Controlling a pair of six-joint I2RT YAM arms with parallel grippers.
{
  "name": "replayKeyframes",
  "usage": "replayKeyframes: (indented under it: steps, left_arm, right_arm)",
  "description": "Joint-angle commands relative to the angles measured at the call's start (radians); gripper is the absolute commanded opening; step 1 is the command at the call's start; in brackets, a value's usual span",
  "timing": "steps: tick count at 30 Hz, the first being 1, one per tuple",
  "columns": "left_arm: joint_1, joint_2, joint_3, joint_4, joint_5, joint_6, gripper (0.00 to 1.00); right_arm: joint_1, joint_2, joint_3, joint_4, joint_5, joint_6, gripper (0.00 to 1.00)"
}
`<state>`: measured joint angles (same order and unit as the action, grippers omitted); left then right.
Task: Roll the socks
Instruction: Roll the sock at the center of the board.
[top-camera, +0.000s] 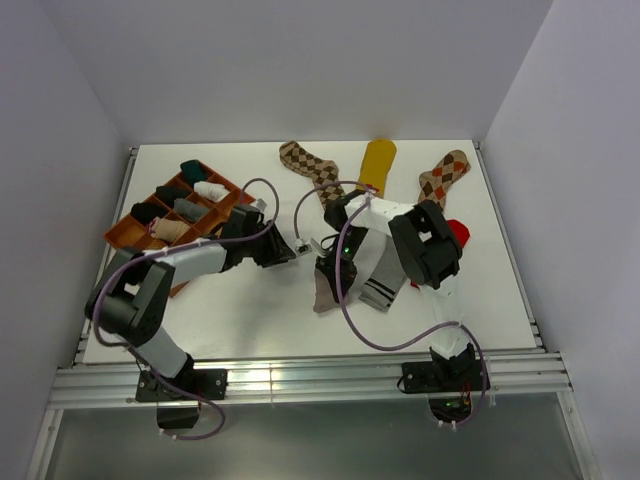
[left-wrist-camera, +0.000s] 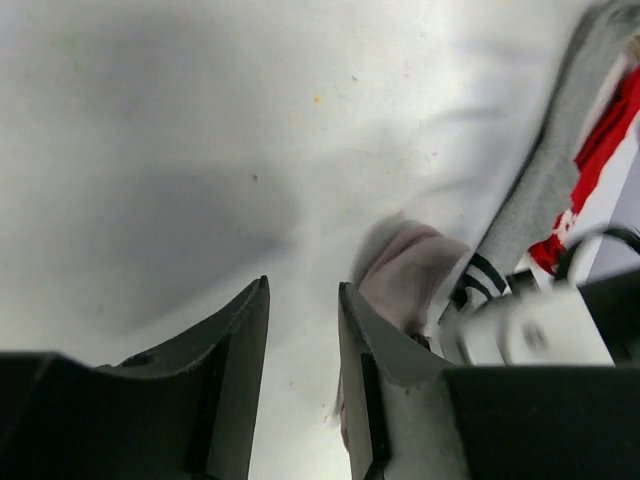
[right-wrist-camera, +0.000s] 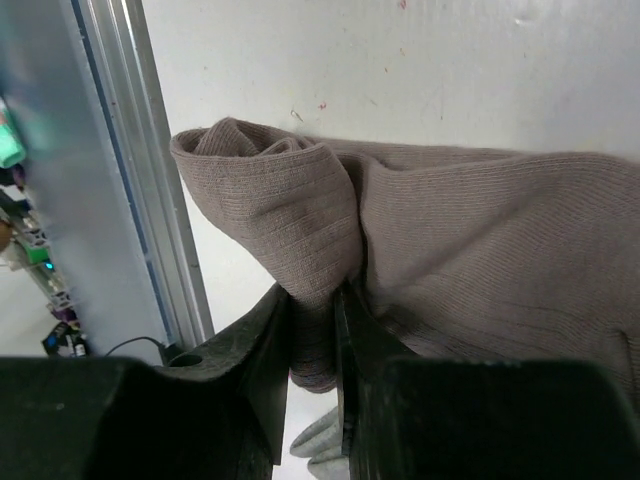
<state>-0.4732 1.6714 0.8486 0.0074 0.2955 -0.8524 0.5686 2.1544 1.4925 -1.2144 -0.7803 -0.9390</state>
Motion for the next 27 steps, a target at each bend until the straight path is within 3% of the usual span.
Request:
replayKeyframes:
  steps: [1, 6, 9, 17, 27]
  left_arm:
    - [-0.03, -0.134, -0.08, 0.106, -0.073, -0.024, 0.4]
    - [-0.151, -0.258, -0.143, 0.178, -0.2, 0.093, 0.42]
    - [-0.228, -0.283, -0.169, 0.232, -0.184, 0.171, 0.46]
    - [-0.358, -0.223, -0.152, 0.244, -0.167, 0.334, 0.51]
    - [-0.401, -0.104, -0.097, 0.238, -0.101, 0.409, 0.53]
  right_arm:
    - [-0.024, 0.05, 0.021, -0.004, 0.058, 0.014, 0.18]
    - [-0.032, 0.073, 0.041, -0.017, 0.055, 0.023, 0.18]
    - [-0.042, 0.076, 0.049, -0.025, 0.044, 0.028, 0.18]
    - [-0.068, 0.127, 0.115, -0.083, 0.003, 0.028, 0.18]
    - [-0.092, 0.156, 0.144, -0.119, -0.01, 0.026, 0.18]
